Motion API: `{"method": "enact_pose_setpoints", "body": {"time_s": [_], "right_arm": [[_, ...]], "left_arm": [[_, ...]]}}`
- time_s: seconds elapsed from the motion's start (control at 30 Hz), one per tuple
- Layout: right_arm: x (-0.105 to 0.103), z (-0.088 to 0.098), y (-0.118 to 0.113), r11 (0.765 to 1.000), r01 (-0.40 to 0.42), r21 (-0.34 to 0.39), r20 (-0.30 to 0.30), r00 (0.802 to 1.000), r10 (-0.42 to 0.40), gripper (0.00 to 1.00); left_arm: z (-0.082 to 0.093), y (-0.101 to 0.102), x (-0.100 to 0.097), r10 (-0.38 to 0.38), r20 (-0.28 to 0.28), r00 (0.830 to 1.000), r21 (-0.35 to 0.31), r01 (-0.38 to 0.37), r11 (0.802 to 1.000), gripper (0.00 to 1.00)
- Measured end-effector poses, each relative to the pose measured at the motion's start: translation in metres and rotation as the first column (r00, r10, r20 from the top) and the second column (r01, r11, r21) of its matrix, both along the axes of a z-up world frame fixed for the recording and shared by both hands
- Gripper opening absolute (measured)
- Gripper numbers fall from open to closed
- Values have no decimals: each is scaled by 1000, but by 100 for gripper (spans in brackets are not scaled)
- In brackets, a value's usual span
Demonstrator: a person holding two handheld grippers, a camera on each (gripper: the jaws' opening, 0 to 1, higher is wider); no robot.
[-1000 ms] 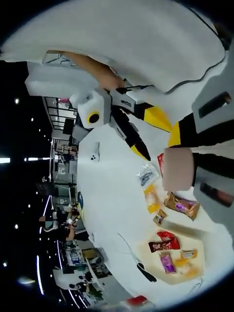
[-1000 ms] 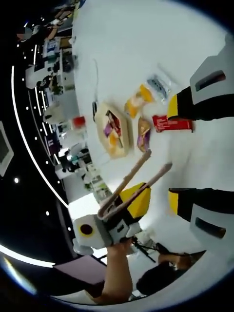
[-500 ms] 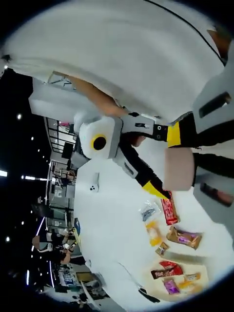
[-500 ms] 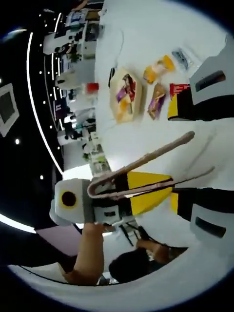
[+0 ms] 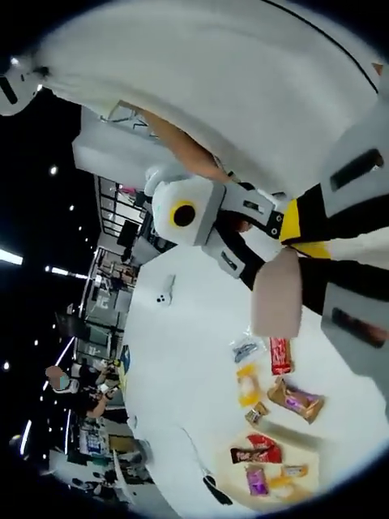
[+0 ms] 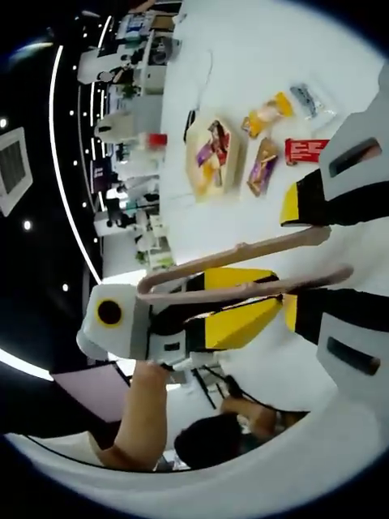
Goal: Place the target food into the container with the food tongs after gripping and lifting it, then release it inside without dropping or visibly crushing the food.
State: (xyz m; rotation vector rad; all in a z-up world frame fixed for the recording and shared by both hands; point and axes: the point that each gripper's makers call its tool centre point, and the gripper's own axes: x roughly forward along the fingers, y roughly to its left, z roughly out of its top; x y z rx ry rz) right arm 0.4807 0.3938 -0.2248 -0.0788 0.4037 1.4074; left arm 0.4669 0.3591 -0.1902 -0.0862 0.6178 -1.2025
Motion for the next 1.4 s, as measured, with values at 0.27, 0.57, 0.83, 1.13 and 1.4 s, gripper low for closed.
{"method": "enact_pose_setpoints", "body": {"time_s": [0.27, 0.57, 0.83, 1.13, 1.4], "right_arm": [[-1, -1, 1, 1000, 0, -14, 22, 1000, 1, 26], [6, 1, -1, 998, 19, -58, 164, 986, -9, 21], [26, 4, -16, 994, 108, -9, 44, 993, -107, 6], [9, 35, -10, 995, 46, 92, 60, 997, -52, 6], [5, 57, -17, 979, 50, 195, -27, 999, -46, 6]], "left_arm": [[-2, 1, -5, 7, -42, 999, 24, -6, 1000, 15], [-16, 11, -4, 55, -133, 990, 158, -33, 987, 6], [-25, 17, 4, 169, -154, 973, 142, -147, 979, 31], [-35, 41, 28, 324, -240, 915, 28, -327, 945, 54], [14, 40, 34, 285, -382, 879, -282, -404, 870, 49]]}}
